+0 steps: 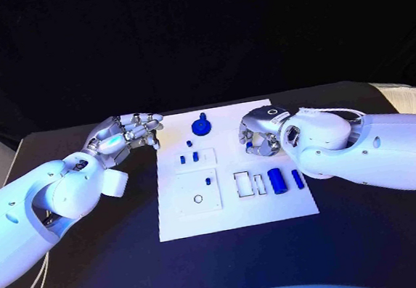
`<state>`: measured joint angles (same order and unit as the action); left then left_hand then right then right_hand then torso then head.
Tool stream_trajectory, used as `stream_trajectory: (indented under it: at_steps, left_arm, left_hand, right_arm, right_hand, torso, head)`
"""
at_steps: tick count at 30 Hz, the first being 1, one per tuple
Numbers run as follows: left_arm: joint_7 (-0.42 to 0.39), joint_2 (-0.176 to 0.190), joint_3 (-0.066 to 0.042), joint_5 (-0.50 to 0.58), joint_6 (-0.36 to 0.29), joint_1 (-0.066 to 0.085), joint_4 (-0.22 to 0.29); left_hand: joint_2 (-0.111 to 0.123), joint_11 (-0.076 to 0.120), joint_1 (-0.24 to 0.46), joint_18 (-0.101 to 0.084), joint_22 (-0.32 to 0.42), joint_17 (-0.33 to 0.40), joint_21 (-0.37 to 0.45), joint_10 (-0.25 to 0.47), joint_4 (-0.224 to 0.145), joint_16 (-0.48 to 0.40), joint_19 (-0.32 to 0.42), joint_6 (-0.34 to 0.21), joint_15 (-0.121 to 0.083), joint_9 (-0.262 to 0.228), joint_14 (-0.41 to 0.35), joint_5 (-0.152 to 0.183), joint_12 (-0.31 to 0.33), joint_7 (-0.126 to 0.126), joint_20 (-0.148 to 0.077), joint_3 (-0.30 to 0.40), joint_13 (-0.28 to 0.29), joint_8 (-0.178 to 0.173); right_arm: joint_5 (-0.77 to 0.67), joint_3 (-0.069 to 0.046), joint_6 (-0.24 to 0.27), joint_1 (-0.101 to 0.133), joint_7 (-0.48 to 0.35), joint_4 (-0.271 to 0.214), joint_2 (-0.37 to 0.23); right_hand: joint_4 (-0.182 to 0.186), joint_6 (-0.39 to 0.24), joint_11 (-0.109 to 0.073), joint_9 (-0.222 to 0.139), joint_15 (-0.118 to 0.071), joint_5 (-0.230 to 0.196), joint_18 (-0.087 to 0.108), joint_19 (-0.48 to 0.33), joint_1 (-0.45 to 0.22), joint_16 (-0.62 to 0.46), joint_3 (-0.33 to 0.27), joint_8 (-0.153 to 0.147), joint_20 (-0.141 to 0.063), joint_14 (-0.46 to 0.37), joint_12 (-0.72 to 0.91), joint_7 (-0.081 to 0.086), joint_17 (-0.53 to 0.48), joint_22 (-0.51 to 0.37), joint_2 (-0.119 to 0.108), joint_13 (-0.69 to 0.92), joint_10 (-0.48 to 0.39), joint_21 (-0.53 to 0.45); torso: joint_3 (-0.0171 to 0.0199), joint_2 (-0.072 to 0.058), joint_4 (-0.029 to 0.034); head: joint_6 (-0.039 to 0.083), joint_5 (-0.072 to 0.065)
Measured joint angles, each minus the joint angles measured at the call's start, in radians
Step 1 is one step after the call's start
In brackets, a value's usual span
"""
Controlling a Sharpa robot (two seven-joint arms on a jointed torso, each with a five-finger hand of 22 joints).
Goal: Assemble the parts on the task board
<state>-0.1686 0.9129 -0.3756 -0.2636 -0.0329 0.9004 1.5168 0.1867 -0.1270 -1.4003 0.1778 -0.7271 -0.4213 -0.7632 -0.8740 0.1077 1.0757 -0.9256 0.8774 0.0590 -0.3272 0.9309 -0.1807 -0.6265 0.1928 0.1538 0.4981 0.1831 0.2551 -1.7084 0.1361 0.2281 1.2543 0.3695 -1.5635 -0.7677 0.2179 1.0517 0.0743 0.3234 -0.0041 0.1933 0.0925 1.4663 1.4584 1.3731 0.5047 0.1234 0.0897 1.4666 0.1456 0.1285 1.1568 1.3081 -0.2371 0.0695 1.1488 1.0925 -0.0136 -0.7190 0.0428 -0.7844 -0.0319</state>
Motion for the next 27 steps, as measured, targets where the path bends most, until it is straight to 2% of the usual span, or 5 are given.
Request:
stream_trajectory:
  at_steps: [27]
  left_arm:
    - [0.001,0.000,0.000,0.000,-0.001,0.000,0.000]
  left_hand:
    - [0.000,0.000,0.000,0.000,0.003,0.000,0.000,0.000,0.000,0.000,-0.004,0.000,0.000,0.000,0.000,0.000,0.000,0.000,0.004,0.000,-0.001,0.000]
  right_arm:
    - [-0.058,0.002,-0.012,-0.009,0.020,0.006,0.009]
  right_hand:
    - [-0.025,0.015,0.002,0.008,0.000,0.000,0.000,0.000,0.000,0.000,0.041,0.012,0.000,0.000,-0.024,0.005,-0.006,0.000,0.000,0.000,0.012,0.000]
  torso:
    - [0.0001,0.001,0.0001]
  head:
    - [-0.004,0.000]
